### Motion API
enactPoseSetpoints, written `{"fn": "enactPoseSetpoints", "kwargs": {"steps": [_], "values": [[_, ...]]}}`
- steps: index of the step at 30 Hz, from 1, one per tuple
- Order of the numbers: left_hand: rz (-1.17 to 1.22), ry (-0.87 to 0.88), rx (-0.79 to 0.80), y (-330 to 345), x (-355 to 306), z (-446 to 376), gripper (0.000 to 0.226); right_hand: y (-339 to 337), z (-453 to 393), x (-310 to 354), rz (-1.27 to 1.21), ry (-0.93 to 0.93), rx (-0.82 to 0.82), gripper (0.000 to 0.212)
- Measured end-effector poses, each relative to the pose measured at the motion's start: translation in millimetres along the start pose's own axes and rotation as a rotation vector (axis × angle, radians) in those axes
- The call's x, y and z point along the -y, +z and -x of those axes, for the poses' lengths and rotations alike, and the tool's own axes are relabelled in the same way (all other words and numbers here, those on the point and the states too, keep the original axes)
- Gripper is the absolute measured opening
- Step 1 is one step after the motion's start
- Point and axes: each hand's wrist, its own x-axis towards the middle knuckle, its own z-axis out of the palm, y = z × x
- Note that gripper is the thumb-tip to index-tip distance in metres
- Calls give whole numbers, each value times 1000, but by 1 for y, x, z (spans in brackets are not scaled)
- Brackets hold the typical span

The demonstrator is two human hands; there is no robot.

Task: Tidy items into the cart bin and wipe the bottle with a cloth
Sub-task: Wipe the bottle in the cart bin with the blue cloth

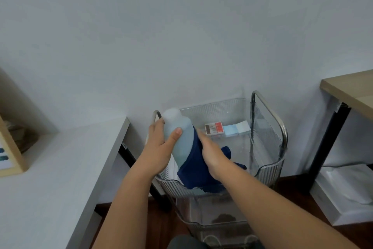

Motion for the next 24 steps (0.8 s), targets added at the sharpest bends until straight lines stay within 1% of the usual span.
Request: {"fn": "enactPoseSetpoints", "kwargs": {"steps": [1, 2, 3, 5, 6, 8, 11, 12, 14, 16, 18, 21, 24], "values": [[-148, -2, -36, -1, 1, -1, 52, 0, 4, -8, -43, 17, -7, 36], [-243, -10, -71, 0, 0, -1, 53, 0, 8, -17, -46, -33, -4, 30], [-265, -22, -88, 1, -2, -1, 53, 1, 13, -21, -54, -108, 10, 29], [-188, -15, -78, 9, -8, 2, 54, 7, 22, -28, -44, -213, 65, 42], [-156, 4, -90, 14, -10, 3, 56, 11, 25, -30, -2, -256, 75, 47], [-153, -3, -191, 20, -10, 6, 64, 20, 28, -33, 112, -365, 48, 54], [-220, -93, -337, 19, -7, 6, 87, 27, 23, -32, 294, -492, -13, 56], [-238, -104, -367, 18, -5, 5, 89, 28, 21, -32, 322, -507, -30, 57], [-210, -114, -422, 17, -5, 6, 80, 30, 19, -35, 363, -511, -56, 59], [-103, -122, -484, 18, -5, 8, 65, 33, 19, -37, 452, -535, -92, 60], [99, -99, -539, 15, -10, 9, 56, 31, 23, -34, 604, -620, -164, 58], [410, -60, -596, 3, -29, 7, 51, 14, 28, -19, 851, -808, -315, 57], [598, -3, -617, -12, -52, 7, 47, -13, 32, -5, 996, -937, -400, 59]]}}
